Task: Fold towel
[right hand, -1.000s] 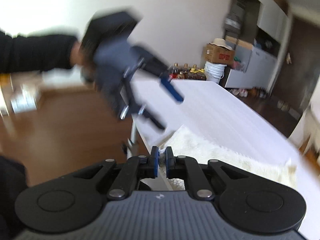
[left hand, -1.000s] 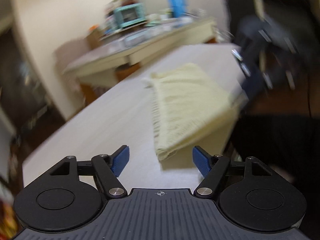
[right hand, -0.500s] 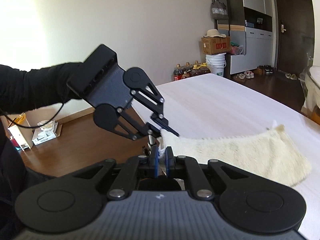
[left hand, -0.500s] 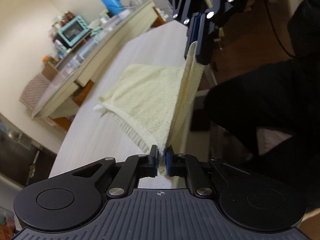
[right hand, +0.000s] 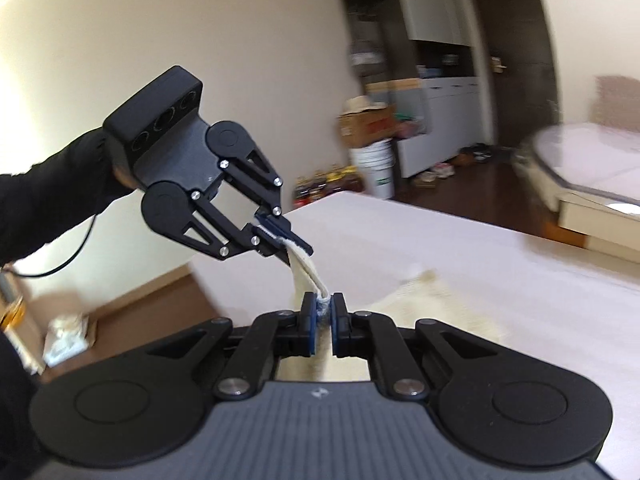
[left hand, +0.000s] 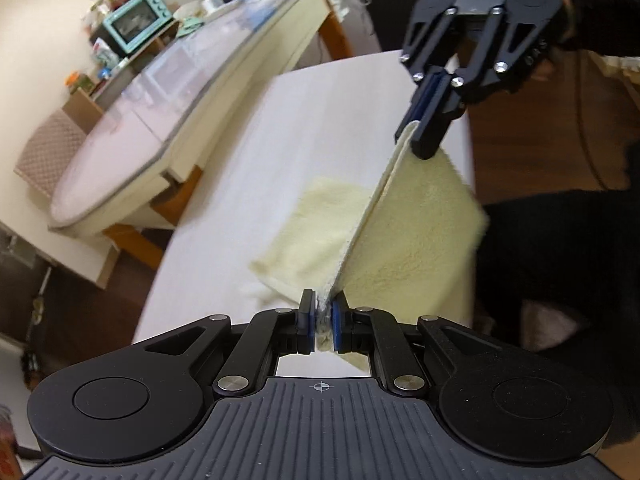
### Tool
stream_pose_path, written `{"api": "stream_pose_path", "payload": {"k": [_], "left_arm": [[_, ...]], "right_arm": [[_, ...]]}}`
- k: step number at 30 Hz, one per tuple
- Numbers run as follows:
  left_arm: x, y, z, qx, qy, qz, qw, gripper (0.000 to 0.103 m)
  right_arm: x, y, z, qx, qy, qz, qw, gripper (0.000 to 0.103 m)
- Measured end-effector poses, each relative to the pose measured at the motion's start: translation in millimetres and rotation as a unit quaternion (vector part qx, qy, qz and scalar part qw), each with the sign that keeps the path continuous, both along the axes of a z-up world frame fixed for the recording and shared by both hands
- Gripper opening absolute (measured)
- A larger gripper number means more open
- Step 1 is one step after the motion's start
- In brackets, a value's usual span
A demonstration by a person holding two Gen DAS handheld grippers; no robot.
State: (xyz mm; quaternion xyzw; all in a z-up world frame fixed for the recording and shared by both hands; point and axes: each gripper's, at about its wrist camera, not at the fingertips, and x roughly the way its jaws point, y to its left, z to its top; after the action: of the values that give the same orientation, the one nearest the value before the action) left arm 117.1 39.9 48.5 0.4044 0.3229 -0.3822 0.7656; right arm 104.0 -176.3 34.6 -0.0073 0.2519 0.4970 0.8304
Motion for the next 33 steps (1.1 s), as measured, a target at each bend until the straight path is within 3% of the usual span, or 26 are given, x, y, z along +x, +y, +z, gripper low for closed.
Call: {"api": "stream_pose_path", "payload": {"k": [8, 11, 13, 16, 19, 22, 24, 33], "left_arm": [[78, -31, -37, 0.03, 0.021, 0.021, 0.9991, 0.01], [91, -34, -48, 0.032, 0.023, 0.029, 0.9988, 0.016], [96, -34, -53, 0.031, 0.023, 0.037, 0.9985, 0.027], [98, -30, -58, 0.023, 0.024, 0.052, 0.9981, 0.036], [99, -21, -57, -0.005, 0.026, 0.075, 0.9969, 0.043], [97, -8, -51, -0.042, 0.026, 0.104, 0.9934, 0.048], [94, 2, -47, -0.07, 0.026, 0.124, 0.9895, 0.052], [92, 16, -54, -0.097, 0.026, 0.177, 0.9791, 0.067]], "right_arm": [[76, -6, -38, -0.012, 0.06, -0.057, 0.996, 0.008], [89, -5, -55, -0.019, 0.085, -0.068, 0.994, 0.008], [94, -5, -62, -0.024, 0.096, -0.072, 0.993, 0.013], [96, -15, -67, -0.025, 0.092, -0.084, 0.992, 0.021], [96, -19, -66, -0.022, 0.086, -0.1, 0.991, 0.022], [97, -24, -64, -0.013, 0.077, -0.116, 0.99, 0.039], [99, -23, -63, -0.016, 0.064, -0.133, 0.989, 0.043], [96, -4, -73, -0.103, 0.026, -0.145, 0.984, 0.054]]}}
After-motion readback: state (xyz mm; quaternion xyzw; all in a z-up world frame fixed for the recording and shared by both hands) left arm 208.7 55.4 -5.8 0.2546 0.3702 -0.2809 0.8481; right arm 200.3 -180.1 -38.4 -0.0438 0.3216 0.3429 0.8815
